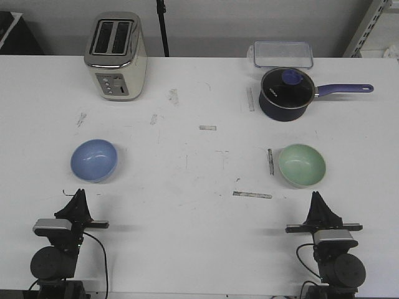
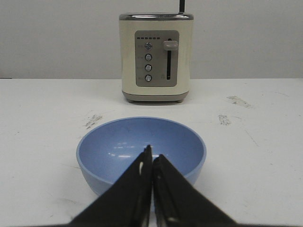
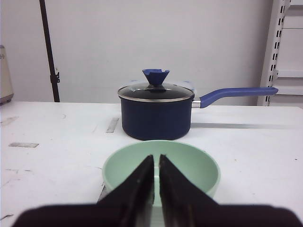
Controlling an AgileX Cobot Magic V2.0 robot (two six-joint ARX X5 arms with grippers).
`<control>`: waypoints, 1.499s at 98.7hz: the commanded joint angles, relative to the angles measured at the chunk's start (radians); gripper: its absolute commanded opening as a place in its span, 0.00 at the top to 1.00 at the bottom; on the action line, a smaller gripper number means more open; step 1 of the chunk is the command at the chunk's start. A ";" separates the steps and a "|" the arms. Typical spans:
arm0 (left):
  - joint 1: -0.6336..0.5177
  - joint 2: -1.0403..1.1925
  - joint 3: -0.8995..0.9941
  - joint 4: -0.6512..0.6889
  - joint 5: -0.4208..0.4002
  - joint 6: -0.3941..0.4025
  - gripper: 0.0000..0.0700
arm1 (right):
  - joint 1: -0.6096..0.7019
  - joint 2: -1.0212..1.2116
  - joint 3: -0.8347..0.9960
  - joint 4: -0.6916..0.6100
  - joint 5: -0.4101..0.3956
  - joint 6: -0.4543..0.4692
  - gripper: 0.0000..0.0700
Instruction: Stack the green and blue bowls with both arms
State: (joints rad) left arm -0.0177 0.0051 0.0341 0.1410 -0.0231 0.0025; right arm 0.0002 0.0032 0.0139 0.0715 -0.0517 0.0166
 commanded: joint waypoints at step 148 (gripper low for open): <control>0.001 -0.002 -0.023 0.011 0.001 0.008 1.00 | -0.001 1.022 0.853 -0.251 -0.027 0.028 0.98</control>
State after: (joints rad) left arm -0.0177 0.0051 0.0341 0.1410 -0.0231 0.0025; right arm -0.0006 0.9779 0.8120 -0.1665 -0.0784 0.0338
